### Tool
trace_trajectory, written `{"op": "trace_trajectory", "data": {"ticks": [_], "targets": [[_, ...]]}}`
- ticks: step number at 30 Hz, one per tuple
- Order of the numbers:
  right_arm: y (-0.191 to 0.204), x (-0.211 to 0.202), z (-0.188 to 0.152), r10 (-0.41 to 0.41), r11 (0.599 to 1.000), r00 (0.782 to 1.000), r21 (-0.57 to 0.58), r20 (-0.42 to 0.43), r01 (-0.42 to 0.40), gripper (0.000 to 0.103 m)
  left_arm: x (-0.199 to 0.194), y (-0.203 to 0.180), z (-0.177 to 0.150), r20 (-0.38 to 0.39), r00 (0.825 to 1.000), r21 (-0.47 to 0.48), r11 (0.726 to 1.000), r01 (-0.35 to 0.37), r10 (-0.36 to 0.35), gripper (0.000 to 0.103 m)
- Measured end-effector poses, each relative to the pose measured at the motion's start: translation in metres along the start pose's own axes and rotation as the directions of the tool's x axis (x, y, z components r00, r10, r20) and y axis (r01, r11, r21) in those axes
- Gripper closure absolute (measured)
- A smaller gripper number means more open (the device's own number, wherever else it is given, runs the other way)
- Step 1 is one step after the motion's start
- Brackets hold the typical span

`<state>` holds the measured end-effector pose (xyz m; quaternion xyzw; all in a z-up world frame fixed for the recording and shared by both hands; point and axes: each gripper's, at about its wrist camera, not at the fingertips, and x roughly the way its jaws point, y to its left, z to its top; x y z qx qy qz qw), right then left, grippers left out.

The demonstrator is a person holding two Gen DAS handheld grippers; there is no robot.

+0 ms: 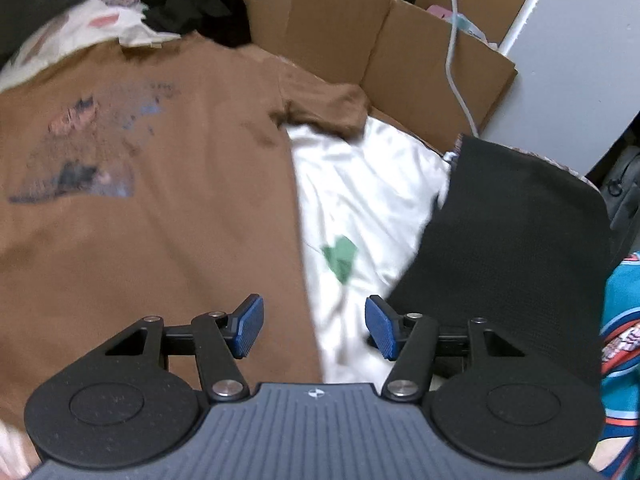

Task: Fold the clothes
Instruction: 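Move the left tool to the shirt's side edge and close on it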

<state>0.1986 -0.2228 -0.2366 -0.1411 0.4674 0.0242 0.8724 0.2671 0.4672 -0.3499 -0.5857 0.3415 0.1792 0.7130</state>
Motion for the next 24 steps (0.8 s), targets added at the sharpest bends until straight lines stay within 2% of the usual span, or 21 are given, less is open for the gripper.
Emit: {"op": "trace_trajectory", "data": {"ticks": [3, 7, 10, 12, 16, 17, 19, 21, 23, 24], "targets": [[0.021, 0.000, 0.009, 0.046, 0.999, 0.999, -0.024, 0.003, -0.046, 0.042, 0.002, 0.008, 0.000, -0.011, 1.000, -0.041, 0.999, 0.016, -0.016, 0.050], [0.038, -0.005, 0.020, 0.077, 0.997, 0.997, -0.023, 0.011, -0.077, 0.042, 0.002, 0.018, 0.000, 0.008, 0.999, -0.095, 0.995, 0.040, -0.039, 0.056], [0.047, -0.015, 0.021, 0.090, 0.993, 0.996, -0.078, 0.025, -0.087, 0.041, 0.000, 0.024, -0.004, 0.032, 0.999, -0.147, 0.988, 0.047, -0.043, 0.060], [0.047, -0.021, 0.017, 0.080, 0.992, 0.996, -0.103, 0.025, -0.077, 0.041, -0.002, 0.026, -0.007, 0.042, 0.998, -0.171, 0.984, 0.048, -0.042, 0.060], [0.029, -0.027, -0.002, 0.068, 0.995, 0.998, -0.078, 0.004, -0.067, 0.041, -0.005, 0.026, -0.009, 0.050, 0.998, -0.193, 0.980, 0.044, -0.035, 0.059], [0.027, -0.029, -0.004, 0.079, 0.994, 0.997, -0.081, 0.015, -0.078, 0.041, -0.006, 0.027, -0.009, 0.054, 0.998, -0.205, 0.978, 0.040, -0.030, 0.058], [0.023, -0.033, -0.009, 0.102, 0.991, 0.994, -0.089, 0.042, -0.098, 0.041, -0.007, 0.028, -0.010, 0.056, 0.998, -0.222, 0.974, 0.038, -0.026, 0.050], [0.025, -0.038, -0.008, 0.118, 0.988, 0.988, -0.109, 0.095, -0.108, 0.041, -0.004, 0.030, -0.009, 0.049, 0.998, -0.227, 0.973, 0.037, -0.027, 0.048], [0.029, -0.045, -0.003, 0.143, 0.984, 0.978, -0.123, 0.150, -0.126, 0.041, -0.001, 0.032, -0.007, 0.050, 0.998, -0.224, 0.974, 0.040, -0.029, 0.050], [0.030, -0.046, -0.002, 0.153, 0.984, 0.976, -0.119, 0.157, -0.135, 0.041, 0.001, 0.033, -0.005, 0.053, 0.998, -0.218, 0.975, 0.041, -0.030, 0.057]]}}
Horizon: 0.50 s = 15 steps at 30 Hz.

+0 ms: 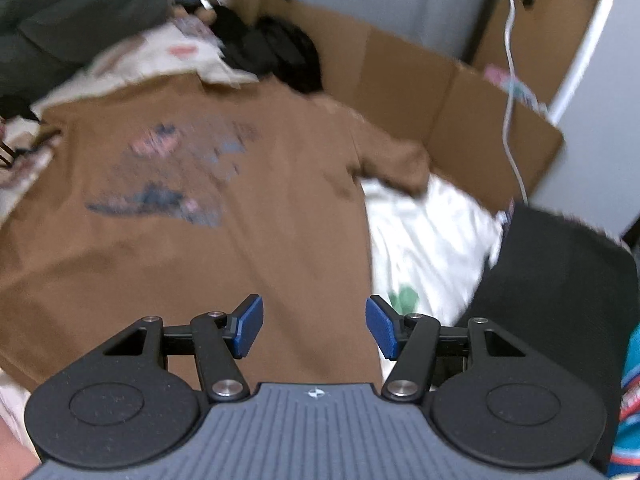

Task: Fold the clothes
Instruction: 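Move the left tool to the shirt's side edge and close on it, then fold the held shirt side over the shirt body with the left tool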

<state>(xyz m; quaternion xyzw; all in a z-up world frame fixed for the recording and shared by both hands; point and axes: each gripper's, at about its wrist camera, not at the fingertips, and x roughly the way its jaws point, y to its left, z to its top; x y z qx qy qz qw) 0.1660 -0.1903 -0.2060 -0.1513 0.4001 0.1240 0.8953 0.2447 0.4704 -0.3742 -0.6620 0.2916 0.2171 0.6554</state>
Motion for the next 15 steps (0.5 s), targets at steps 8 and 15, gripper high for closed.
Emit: {"op": "trace_trajectory", "data": {"ticks": [8, 15], "targets": [[0.013, -0.010, 0.019, 0.054, 0.998, 0.998, 0.020, 0.044, -0.055, 0.041, -0.007, 0.004, 0.005, 0.032, 0.999, 0.048, 0.998, 0.035, -0.036, 0.092], [-0.001, -0.006, 0.021, 0.049, 0.979, 0.999, 0.198, 0.017, -0.051, 0.041, -0.023, -0.043, 0.001, 0.075, 0.995, 0.340, 0.940, 0.042, -0.072, 0.093]]}}
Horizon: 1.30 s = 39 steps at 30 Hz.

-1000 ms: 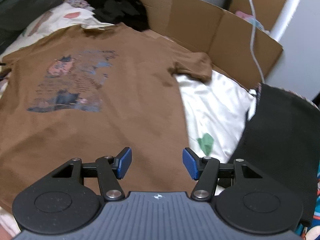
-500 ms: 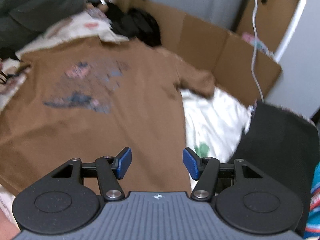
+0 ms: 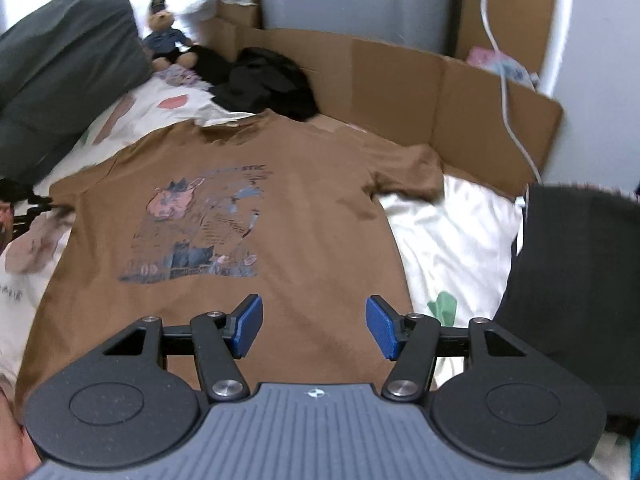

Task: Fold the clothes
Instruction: 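Fold the held shirt side over the shirt body with the left tool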

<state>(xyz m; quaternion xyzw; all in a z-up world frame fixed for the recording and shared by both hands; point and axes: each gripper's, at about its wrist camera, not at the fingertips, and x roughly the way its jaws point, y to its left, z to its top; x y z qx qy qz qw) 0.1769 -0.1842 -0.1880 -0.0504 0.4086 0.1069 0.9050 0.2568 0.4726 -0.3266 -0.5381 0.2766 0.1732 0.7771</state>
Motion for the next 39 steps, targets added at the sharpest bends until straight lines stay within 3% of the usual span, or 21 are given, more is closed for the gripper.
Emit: {"op": "trace_trajectory", "data": {"ticks": [3, 9, 13, 16, 23, 31, 39], "targets": [[-0.002, 0.002, -0.002, -0.006, 1.000, 1.000, -0.002, -0.004, 0.006, 0.041, -0.002, -0.020, 0.001, 0.008, 0.999, 0.085, 0.996, 0.030, -0.031, 0.094], [-0.024, 0.004, -0.022, -0.013, 0.999, 0.997, 0.035, -0.072, 0.016, 0.040, -0.001, -0.039, -0.005, -0.001, 0.997, 0.160, 0.984, 0.082, -0.083, 0.094], [-0.045, 0.014, -0.041, -0.057, 0.996, 0.991, 0.059, -0.125, 0.065, 0.040, 0.001, -0.050, -0.011, -0.010, 0.997, 0.262, 0.962, 0.080, -0.080, 0.094], [-0.055, 0.025, -0.044, -0.037, 0.989, 0.985, 0.132, -0.168, 0.060, 0.041, -0.002, -0.060, -0.018, -0.028, 0.996, 0.340, 0.936, 0.094, -0.090, 0.094], [-0.055, 0.048, -0.048, 0.049, 0.980, 0.981, 0.200, -0.189, -0.010, 0.040, 0.006, -0.102, -0.045, -0.073, 0.994, 0.593, 0.798, 0.109, -0.082, 0.094], [-0.055, 0.061, -0.050, 0.105, 0.968, 0.973, 0.243, -0.205, -0.053, 0.040, 0.025, -0.126, -0.098, -0.158, 0.987, 0.774, 0.619, 0.131, -0.012, 0.094], [-0.061, 0.063, -0.050, 0.112, 0.961, 0.971, 0.272, -0.209, -0.053, 0.040, 0.052, -0.121, -0.139, -0.204, 0.974, 0.855, 0.501, 0.130, 0.095, 0.094]]}}
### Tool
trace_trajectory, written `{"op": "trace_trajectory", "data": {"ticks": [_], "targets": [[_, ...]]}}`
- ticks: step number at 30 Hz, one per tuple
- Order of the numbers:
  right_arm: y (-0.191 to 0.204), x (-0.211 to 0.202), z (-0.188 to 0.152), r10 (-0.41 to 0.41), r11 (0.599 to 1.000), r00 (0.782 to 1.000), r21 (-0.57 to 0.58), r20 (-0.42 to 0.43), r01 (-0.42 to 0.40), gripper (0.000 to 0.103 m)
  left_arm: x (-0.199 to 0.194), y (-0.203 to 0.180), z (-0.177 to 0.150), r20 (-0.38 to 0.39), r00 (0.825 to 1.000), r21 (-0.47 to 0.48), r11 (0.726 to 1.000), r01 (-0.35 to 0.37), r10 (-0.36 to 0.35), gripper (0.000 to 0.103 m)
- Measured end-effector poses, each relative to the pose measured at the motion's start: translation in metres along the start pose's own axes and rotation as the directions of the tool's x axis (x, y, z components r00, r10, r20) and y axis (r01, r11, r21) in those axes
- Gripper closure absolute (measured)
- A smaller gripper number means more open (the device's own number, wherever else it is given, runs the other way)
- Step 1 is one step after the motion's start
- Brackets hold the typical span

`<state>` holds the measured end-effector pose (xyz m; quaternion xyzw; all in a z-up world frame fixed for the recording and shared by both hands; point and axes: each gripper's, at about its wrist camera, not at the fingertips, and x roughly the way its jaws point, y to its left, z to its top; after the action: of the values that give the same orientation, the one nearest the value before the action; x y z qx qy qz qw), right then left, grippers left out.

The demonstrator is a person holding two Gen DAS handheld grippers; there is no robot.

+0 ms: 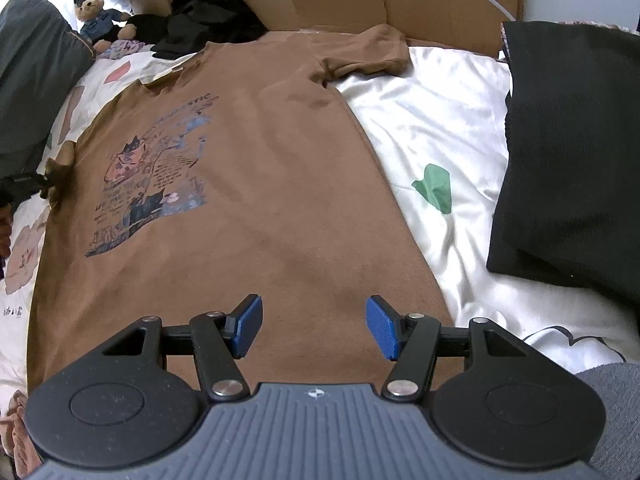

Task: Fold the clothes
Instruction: 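Fold the held shirt side over the shirt body with the left tool, then open the left tool to release the folded side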

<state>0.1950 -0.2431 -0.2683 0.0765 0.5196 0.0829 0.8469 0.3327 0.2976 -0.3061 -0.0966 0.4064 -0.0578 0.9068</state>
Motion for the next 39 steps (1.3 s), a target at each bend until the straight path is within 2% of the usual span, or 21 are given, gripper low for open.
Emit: {"op": "trace_trajectory", "data": {"ticks": [10, 13, 15, 19, 22, 25, 28, 31, 34, 39], "targets": [[0.006, 0.001, -0.001, -0.017, 0.999, 1.000, -0.033, 0.000, 0.017, 0.040, 0.010, -0.015, -0.019, -0.073, 0.997, 0.161, 0.987, -0.009, 0.021, 0.093], [0.008, 0.001, -0.001, -0.021, 0.999, 1.000, -0.048, 0.001, 0.021, 0.040, 0.014, -0.016, -0.022, -0.112, 0.993, 0.172, 0.985, -0.030, 0.050, 0.091], [0.010, 0.001, -0.001, -0.023, 0.998, 1.000, -0.055, 0.001, 0.023, 0.040, 0.010, -0.016, -0.022, -0.100, 0.994, 0.164, 0.986, -0.023, 0.040, 0.087], [0.012, 0.001, -0.002, -0.023, 0.998, 1.000, -0.058, 0.002, 0.023, 0.040, -0.010, -0.017, -0.022, -0.042, 0.999, 0.181, 0.984, 0.005, 0.003, 0.068], [0.013, 0.002, -0.002, -0.018, 0.998, 1.000, -0.057, 0.000, 0.018, 0.040, -0.024, -0.013, -0.020, -0.001, 1.000, 0.172, 0.985, 0.028, -0.028, 0.065], [0.015, 0.003, -0.003, -0.008, 0.998, 1.000, -0.057, -0.002, 0.008, 0.040, -0.042, -0.001, -0.014, 0.066, 0.997, 0.133, 0.991, 0.030, -0.039, 0.065], [0.016, 0.003, -0.004, -0.001, 0.998, 1.000, -0.060, 0.001, 0.001, 0.040, -0.048, 0.014, -0.006, 0.110, 0.994, 0.076, 0.997, 0.009, -0.017, 0.064], [0.015, 0.001, -0.003, 0.002, 0.999, 1.000, -0.049, 0.014, -0.001, 0.040, -0.044, 0.035, 0.004, 0.120, 0.992, -0.016, 1.000, -0.027, 0.028, 0.065], [0.011, -0.004, -0.003, 0.006, 1.000, 0.999, -0.024, 0.044, -0.005, 0.040, -0.037, 0.058, 0.011, 0.109, 0.992, -0.128, 0.990, -0.054, 0.068, 0.068], [0.009, -0.005, -0.001, 0.018, 1.000, 0.998, -0.012, 0.065, -0.017, 0.040, -0.020, 0.080, 0.013, 0.068, 0.994, -0.248, 0.967, -0.061, 0.081, 0.068]]}}
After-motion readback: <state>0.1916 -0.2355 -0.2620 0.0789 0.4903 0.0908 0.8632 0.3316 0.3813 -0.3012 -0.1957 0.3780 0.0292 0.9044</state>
